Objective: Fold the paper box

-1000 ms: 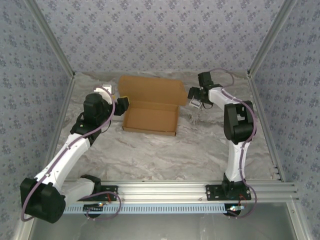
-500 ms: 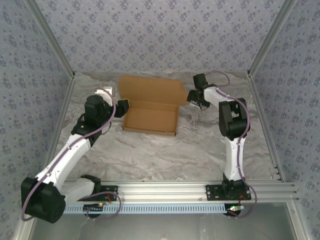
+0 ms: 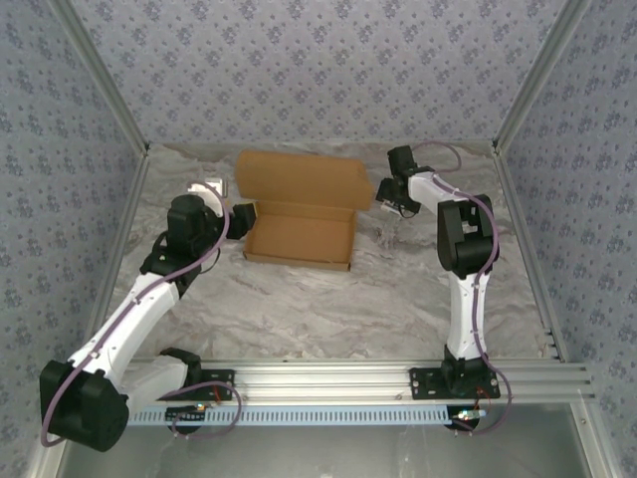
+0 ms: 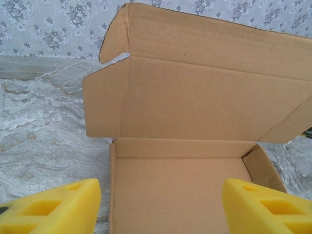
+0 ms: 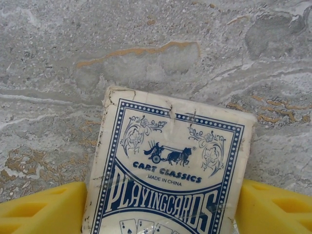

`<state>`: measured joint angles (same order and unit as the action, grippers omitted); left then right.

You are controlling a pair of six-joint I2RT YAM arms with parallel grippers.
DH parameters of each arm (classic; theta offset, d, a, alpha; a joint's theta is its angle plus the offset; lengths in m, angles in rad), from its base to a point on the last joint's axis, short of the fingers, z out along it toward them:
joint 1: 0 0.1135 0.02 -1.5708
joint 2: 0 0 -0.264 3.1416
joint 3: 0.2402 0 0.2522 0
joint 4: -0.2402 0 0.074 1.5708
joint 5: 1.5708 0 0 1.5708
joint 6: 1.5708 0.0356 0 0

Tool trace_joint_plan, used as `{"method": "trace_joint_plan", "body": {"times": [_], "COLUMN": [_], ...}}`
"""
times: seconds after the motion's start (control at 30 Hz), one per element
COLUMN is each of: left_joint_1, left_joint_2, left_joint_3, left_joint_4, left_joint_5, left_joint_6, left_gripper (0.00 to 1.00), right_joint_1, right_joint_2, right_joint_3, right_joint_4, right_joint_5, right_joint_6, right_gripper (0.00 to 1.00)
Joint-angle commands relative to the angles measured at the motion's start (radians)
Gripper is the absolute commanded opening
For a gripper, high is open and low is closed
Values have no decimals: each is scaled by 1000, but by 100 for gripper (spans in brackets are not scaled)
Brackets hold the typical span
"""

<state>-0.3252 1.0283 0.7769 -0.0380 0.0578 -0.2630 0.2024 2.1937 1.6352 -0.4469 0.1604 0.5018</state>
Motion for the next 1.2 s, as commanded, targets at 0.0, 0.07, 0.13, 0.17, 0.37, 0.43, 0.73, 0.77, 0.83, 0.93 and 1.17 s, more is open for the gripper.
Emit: {"method": "trace_joint_plan", "body": {"times": [0.0,0.07,0.13,0.17,0.37,0.43,0.73,0.77,0.83,0.93,1.17], "left_joint_1": [2,2,2,2,2,3,6,6,6,11,24], "left_joint_2": [-16,-16,-16,-16,27,57,93,92,86,78,50], "left_joint_3": [0,-3,-5,-4,-8,-13,-92,-100,-115,-131,-146], "left_joint_4": [-3,-4,-5,-5,-39,-54,0,0,3,6,8], "left_joint_5": [-10,-5,6,14,71,96,132,124,102,64,22], "left_joint_6": [1,-5,-13,-20,-63,-75,-154,-157,-159,-160,-165], "left_gripper": [66,67,67,67,68,69,69,69,69,70,70], "right_joint_1": [-13,-23,-33,-38,-52,-41,225,262,323,407,526], "right_joint_2": [16,-2,-42,-64,-305,-407,-852,-904,-996,-1061,-799], "right_joint_3": [13,2,-31,-50,-269,-376,-747,-781,-842,-885,-676], "right_joint_4": [-40,-36,-16,-7,69,110,211,232,270,326,307], "right_joint_5": [2,-10,-13,-11,-5,-18,128,136,133,82,-57], "right_joint_6": [0,-11,-23,-28,-76,-77,-139,-153,-166,-203,-461], "right_gripper": [74,70,67,66,63,62,61,61,60,58,59]}}
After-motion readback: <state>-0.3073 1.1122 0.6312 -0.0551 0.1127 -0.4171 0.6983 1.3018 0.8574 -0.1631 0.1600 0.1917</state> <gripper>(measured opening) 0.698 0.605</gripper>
